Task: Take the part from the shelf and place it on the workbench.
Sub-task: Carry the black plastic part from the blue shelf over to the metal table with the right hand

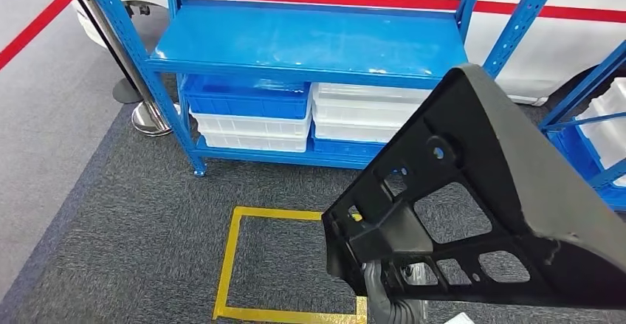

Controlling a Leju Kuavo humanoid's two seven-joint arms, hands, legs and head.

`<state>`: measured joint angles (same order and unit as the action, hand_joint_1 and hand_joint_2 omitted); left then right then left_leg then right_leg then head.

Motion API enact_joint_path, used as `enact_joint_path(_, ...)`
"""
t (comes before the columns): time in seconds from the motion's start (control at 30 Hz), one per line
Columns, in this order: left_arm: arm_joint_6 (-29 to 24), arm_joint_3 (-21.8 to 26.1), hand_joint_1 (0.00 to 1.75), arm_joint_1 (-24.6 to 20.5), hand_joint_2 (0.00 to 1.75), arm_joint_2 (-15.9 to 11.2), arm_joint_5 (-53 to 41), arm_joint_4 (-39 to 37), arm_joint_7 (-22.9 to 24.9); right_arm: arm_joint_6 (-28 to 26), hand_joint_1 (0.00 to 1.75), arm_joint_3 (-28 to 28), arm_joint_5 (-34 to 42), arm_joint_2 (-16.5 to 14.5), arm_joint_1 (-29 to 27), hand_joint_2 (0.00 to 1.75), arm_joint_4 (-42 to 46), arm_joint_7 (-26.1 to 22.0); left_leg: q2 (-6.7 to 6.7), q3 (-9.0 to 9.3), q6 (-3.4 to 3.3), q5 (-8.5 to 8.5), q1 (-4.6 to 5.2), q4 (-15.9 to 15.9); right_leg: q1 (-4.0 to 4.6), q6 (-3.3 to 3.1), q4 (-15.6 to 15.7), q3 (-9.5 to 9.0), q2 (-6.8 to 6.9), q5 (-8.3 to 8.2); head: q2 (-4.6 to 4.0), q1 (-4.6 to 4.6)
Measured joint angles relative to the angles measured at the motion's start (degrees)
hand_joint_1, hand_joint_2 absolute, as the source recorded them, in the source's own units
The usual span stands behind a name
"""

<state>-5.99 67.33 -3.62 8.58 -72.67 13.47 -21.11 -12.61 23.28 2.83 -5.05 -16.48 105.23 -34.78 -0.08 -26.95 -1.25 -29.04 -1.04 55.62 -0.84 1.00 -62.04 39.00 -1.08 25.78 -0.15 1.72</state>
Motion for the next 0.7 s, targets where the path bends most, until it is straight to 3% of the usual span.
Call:
enact_joint_path(0.07, 0.13, 0.01, 0.00, 0.06, 1.75, 0.01, 0.07, 0.01, -0.01, 0.17, 1.75, -0.19, 0.31, 0.01, -0.08, 1.75, -0.01, 0.00, 1.22, -1.04, -0.45, 0.79, 0.24, 0.06, -0.02, 0.27, -6.98, 2.02, 0.41, 4.96, 0.00, 0.01)
enact_joint_path(0.1, 0.23, 0.01, 0.00, 0.08, 1.75, 0.01, 0.10, 0.02, -0.01, 0.20, 1.75, -0.32, 0.48, 0.02, -0.17, 1.75, -0.01, 0.00, 1.84, -1.56, -0.51, 1.16, 0.34, 0.15, -0.03, 0.39, -10.07, 2.63, 0.51, 5.96, 0.00, 0.00)
enact_joint_path(0.13, 0.31, 0.01, 0.00, 0.08, 1.75, 0.01, 0.12, 0.02, -0.01, 0.22, 1.75, -0.46, 0.62, 0.02, -0.28, 1.75, -0.01, 0.00, 2.43, -2.04, -0.49, 1.47, 0.43, 0.28, -0.04, 0.45, -11.72, 2.56, 0.63, 5.70, 0.00, 0.00)
enact_joint_path(0.17, 0.37, 0.01, 0.00, 0.07, 1.75, 0.01, 0.13, 0.02, -0.01, 0.25, 1.75, -0.60, 0.74, 0.02, -0.41, 1.75, -0.01, 0.01, 3.01, -2.49, -0.43, 1.72, 0.50, 0.46, -0.03, 0.41, -11.30, 1.45, 0.84, 4.48, 0.00, 0.00)
enact_joint_path(0.2, 0.42, 0.01, 0.00, 0.06, 1.75, 0.02, 0.13, 0.02, -0.01, 0.27, 1.75, -0.70, 0.85, 0.02, -0.53, 1.75, -0.01, 0.00, 3.56, -2.82, -0.34, 1.88, 0.55, 0.68, 0.02, 0.25, -8.65, -0.81, 1.35, 2.98, 0.00, 0.00)
enact_joint_path(0.23, 0.45, 0.01, 0.00, 0.06, 1.75, 0.05, 0.13, 0.02, -0.01, 0.30, 1.75, -0.76, 0.95, 0.02, -0.60, 1.75, -0.01, 0.00, 4.09, -3.06, -0.24, 1.96, 0.60, 0.90, 0.17, -0.05, -4.65, -3.63, 2.49, 2.12, 0.00, 0.01)
enact_joint_path(0.3, 0.52, 0.03, 0.00, 0.07, 1.75, 0.16, 0.13, 0.02, -0.01, 0.33, 1.75, -0.82, 1.13, 0.01, -0.63, 1.75, 0.01, -0.01, 5.13, -3.33, 0.15, 2.10, 0.80, 1.25, 0.82, -0.79, 2.43, -8.16, 4.87, 2.00, 0.00, 0.01)
enact_joint_path(0.33, 0.54, 0.04, 0.00, 0.05, 1.75, 0.21, 0.13, 0.02, -0.01, 0.34, 1.75, -0.85, 1.18, 0.00, -0.64, 1.75, 0.02, -0.01, 5.68, -3.39, 0.40, 2.19, 0.87, 1.32, 1.15, -1.11, 4.10, -8.97, 5.46, 2.44, 0.00, 0.01)
enact_joint_path(0.4, 0.55, 0.05, 0.00, -0.08, 1.75, 0.27, 0.13, 0.02, -0.01, 0.34, 1.75, -0.93, 1.24, -0.02, -0.77, 1.75, 0.02, -0.02, 6.65, -3.45, 0.98, 2.27, 0.97, 1.35, 1.20, -1.75, 4.88, -8.93, 4.66, 2.35, 0.00, 0.01)
enact_joint_path(0.43, 0.54, 0.05, 0.00, -0.15, 1.75, 0.28, 0.13, 0.03, -0.01, 0.34, 1.75, -0.99, 1.28, -0.03, -0.85, 1.75, 0.02, -0.03, 6.13, -3.58, 1.28, 1.85, 0.93, 1.65, 1.02, -2.14, 5.19, -8.83, 4.07, 2.13, 0.00, 0.01)
enact_joint_path(0.5, 0.51, 0.08, 0.00, -0.15, 1.75, 0.31, 0.14, 0.05, 0.01, 0.37, 1.75, -1.08, 1.35, -0.07, -0.94, 1.75, 0.03, -0.03, 3.33, -4.86, 1.81, -0.93, 0.73, 4.98, 0.57, -2.95, 5.67, -8.66, 2.98, 1.52, 0.00, 0.01)
enact_joint_path(0.53, 0.49, 0.09, 0.00, -0.05, 1.75, 0.32, 0.15, 0.06, 0.04, 0.41, 1.75, -1.12, 1.38, -0.10, -0.97, 1.75, 0.03, -0.03, 1.75, -6.16, 1.98, -3.03, 0.56, 8.32, 0.56, -3.18, 5.71, -8.46, 2.43, 1.34, 0.00, 0.01)
enact_joint_path(0.6, 0.41, 0.14, 0.00, 0.21, 1.75, 0.35, 0.15, 0.06, 0.14, 0.52, 1.75, -1.19, 1.47, -0.15, -1.05, 1.75, 0.03, -0.01, 0.65, -8.96, 2.23, -6.29, 0.40, 15.50, 0.60, -3.40, 5.55, -8.06, 1.10, 1.10, 0.00, 0.01)
enact_joint_path(0.63, 0.38, 0.16, 0.00, 0.29, 1.75, 0.35, 0.15, 0.06, 0.19, 0.58, 1.75, -1.24, 1.52, -0.15, -1.14, 1.75, 0.02, -0.01, 0.57, -9.49, 2.33, -6.38, 0.36, 17.17, 0.61, -3.41, 5.37, -7.87, 0.36, 1.02, 0.00, 0.01)
enact_joint_path(0.67, 0.36, 0.18, 0.00, 0.32, 1.75, 0.34, 0.15, 0.07, 0.22, 0.64, 1.75, -1.28, 1.57, -0.15, -1.21, 1.75, 0.02, -0.01, 0.51, -9.05, 2.40, -5.31, 0.29, 16.71, 0.58, -3.37, 5.13, -7.71, -0.41, 0.98, 0.00, 0.01)
enact_joint_path(0.7, 0.35, 0.19, 0.00, 0.30, 1.75, 0.34, 0.15, 0.08, 0.24, 0.72, 1.75, -1.32, 1.60, -0.15, -1.28, 1.75, 0.02, -0.01, 0.29, -7.64, 2.41, -3.34, 0.20, 14.13, 0.55, -3.28, 4.86, -7.60, -1.17, 1.00, 0.00, 0.01)
